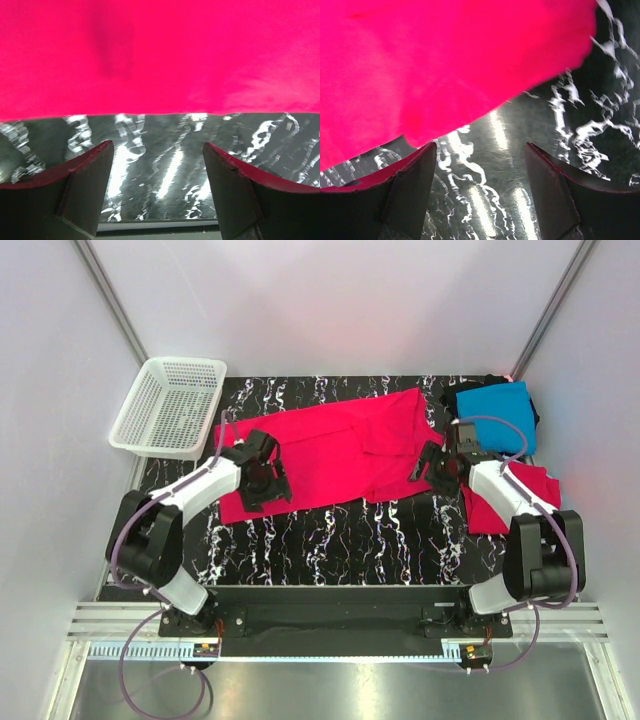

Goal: Fold and stack the t-shirts
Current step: Fold the tshirt

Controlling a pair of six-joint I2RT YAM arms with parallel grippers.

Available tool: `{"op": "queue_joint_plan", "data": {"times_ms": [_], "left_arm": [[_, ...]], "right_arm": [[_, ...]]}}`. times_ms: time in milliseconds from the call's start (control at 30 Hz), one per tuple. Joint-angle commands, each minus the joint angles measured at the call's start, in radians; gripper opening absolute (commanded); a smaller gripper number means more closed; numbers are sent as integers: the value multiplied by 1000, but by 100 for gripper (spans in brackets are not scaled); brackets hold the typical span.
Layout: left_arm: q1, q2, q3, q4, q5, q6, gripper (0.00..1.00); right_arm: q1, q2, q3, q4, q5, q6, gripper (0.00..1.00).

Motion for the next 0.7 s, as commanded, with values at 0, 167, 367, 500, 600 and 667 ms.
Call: {"op": "queue_joint_plan", "data": {"times_ms": [0, 167, 367, 500, 600, 667], "left_arm": [[-20, 39, 82, 99, 100, 49, 77], [-41, 144, 157, 175, 199, 66, 77], [-98, 278, 294, 237, 292, 64, 77], [-151, 324, 349, 258, 305, 41, 77], [-181, 350, 371, 292, 308, 18, 77], [-205, 365, 392, 307, 317, 9, 77]], "right_arm": [[-45, 6, -63, 133, -15, 90, 77], [-149, 38, -79, 186, -61, 96, 77], [-235, 86, -82, 230, -154, 121, 76], [-260, 130, -102, 273, -210, 139, 73], [-260, 190, -90, 285, -240, 141, 65], [-260, 207, -85, 292, -250, 145, 53]]}}
